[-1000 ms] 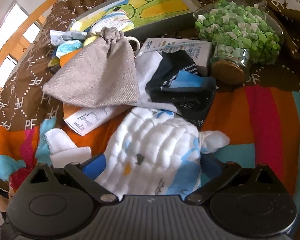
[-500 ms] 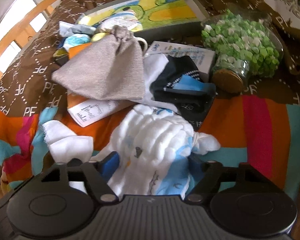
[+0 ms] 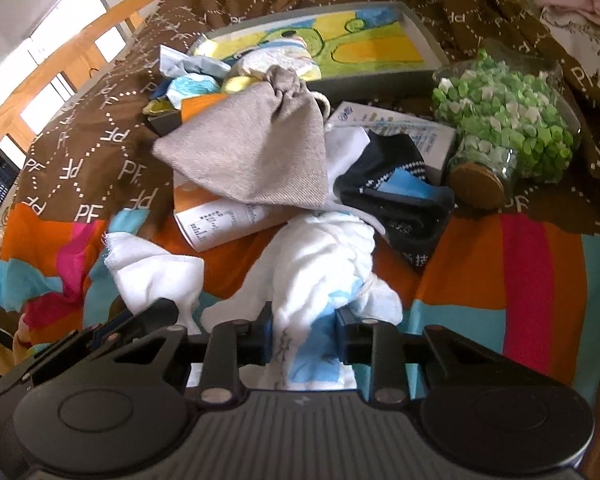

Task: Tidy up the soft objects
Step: 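Lift both held white cloths and carry them toward the painted tray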

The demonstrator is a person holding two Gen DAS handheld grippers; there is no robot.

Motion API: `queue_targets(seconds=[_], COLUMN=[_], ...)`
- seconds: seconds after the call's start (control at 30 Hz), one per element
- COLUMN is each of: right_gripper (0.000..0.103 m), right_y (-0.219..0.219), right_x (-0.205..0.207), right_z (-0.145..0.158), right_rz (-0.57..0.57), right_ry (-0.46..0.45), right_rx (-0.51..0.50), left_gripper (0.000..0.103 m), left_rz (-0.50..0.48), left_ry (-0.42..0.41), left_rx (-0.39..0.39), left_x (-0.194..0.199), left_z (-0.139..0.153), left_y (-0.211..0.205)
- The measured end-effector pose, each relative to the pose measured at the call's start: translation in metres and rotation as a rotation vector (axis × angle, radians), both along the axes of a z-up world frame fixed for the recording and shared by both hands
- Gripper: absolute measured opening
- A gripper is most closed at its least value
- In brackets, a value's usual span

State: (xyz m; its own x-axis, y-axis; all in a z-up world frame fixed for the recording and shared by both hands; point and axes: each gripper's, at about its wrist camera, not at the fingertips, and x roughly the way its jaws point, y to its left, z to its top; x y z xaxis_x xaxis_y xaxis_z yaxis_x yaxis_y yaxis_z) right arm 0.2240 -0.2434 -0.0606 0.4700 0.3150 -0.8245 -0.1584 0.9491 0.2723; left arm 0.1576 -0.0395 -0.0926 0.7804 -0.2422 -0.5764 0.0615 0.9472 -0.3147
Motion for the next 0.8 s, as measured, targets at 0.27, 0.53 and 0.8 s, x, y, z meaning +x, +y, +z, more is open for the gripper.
queue_targets(seconds=[0.27, 0.53, 0.8], right_gripper=[0.031, 0.029, 0.029], right_y=[-0.005, 0.000, 0.005], right_x=[-0.014, -0.046, -0.071], right_z=[0.018, 0.048, 0.073], right_rz=[0.006, -0.001, -0.031], right_ry=[-0.100, -0.320, -0.507], right_rx=[0.023, -0.015, -0.025], left_gripper=[0.013, 0.013, 0.013], left_rz=[0.025, 0.056, 0.077], left_ry=[-0.069, -0.216, -0.338], left_rx=[-0.003, -0.004, 0.018], left_x=[-0.007, -0.023, -0.039], left_z=[0.009, 0.031, 0.053], left_y=[0.004, 0.006, 0.003])
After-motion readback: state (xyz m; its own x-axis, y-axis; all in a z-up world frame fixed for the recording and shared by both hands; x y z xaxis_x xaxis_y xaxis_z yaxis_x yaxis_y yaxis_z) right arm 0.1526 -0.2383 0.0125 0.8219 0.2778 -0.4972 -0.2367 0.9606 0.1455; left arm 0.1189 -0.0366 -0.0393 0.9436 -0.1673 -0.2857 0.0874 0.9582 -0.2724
